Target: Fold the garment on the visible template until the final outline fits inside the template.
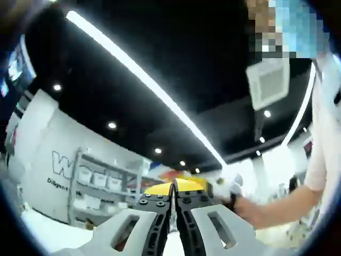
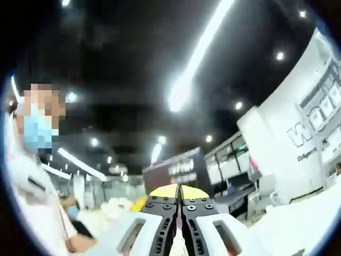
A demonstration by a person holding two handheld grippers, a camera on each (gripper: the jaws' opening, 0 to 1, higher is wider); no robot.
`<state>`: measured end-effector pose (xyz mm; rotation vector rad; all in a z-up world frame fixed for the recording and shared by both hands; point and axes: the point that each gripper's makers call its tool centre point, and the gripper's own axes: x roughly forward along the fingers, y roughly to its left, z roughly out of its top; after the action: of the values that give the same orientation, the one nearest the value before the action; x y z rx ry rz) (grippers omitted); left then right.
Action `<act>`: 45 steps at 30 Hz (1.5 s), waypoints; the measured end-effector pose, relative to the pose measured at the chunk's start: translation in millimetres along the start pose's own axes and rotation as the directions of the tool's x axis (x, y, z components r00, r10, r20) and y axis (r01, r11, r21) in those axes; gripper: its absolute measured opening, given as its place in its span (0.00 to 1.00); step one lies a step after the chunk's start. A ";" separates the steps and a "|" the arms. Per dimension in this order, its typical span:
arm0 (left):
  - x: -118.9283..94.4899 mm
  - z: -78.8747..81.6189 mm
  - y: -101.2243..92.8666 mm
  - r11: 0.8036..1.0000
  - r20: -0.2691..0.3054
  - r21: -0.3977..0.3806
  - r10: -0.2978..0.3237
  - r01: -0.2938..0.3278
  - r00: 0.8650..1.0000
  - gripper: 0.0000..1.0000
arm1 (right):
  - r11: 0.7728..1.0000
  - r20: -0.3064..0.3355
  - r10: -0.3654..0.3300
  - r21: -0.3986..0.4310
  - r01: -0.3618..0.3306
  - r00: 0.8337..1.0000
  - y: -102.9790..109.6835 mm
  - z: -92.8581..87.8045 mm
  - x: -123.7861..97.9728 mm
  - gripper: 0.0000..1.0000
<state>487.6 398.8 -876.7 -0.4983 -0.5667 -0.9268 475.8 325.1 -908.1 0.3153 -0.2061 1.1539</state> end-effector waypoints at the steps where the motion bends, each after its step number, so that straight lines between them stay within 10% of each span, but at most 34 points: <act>1: -0.2 19.1 12.0 0.997 0.104 -0.071 0.026 -0.019 0.994 0.02 | 1.000 -0.057 0.008 0.012 -0.008 0.998 6.6 -18.5 0.2 0.00; 3: 2.6 21.9 32.9 0.989 0.129 -0.082 0.131 -0.121 0.983 0.02 | 0.999 -0.072 0.049 -0.008 -0.050 0.996 25.7 -41.5 5.4 0.00; 8: 17.4 -13.5 14.7 0.988 0.059 -0.122 0.107 -0.099 0.992 0.02 | 0.982 -0.214 0.178 -0.024 -0.187 0.961 81.7 -102.4 24.8 0.00; 18: -52.9 -79.5 7.1 0.982 -0.175 -0.142 0.099 -0.125 0.980 0.02 | 0.995 -0.283 0.060 -0.054 -0.079 0.957 45.7 -106.3 8.8 0.00; 21: -72.6 -87.3 12.9 0.982 -0.208 0.049 0.191 -0.185 0.959 0.02 | 0.998 -0.334 0.058 -0.014 -0.066 0.941 45.3 -123.6 7.9 0.00; 30: -90.9 -101.6 22.8 0.966 -0.277 0.057 0.259 -0.253 0.925 0.00 | 0.995 -0.316 0.093 -0.013 -0.102 0.944 57.0 -132.8 17.4 0.00; 33: -97.6 -113.9 30.0 0.951 -0.329 0.147 0.308 -0.274 0.893 0.00 | 0.995 -0.319 0.083 -0.025 -0.096 0.944 54.4 -138.9 17.8 0.00; 37: -99.7 -103.8 36.5 0.956 -0.265 0.005 0.284 -0.294 0.921 0.00 | 0.996 -0.223 0.086 0.047 -0.078 0.971 44.9 -123.0 17.1 0.00; 45: -126.8 -110.0 32.3 0.970 -0.332 0.038 0.240 -0.241 0.912 0.01 | 0.982 -0.062 0.000 0.190 0.012 0.998 2.5 -108.8 -14.0 0.28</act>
<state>480.5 422.5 -1045.8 -0.3920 -0.1884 -0.7538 467.8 351.8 -1014.2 0.4483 -0.0404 1.1778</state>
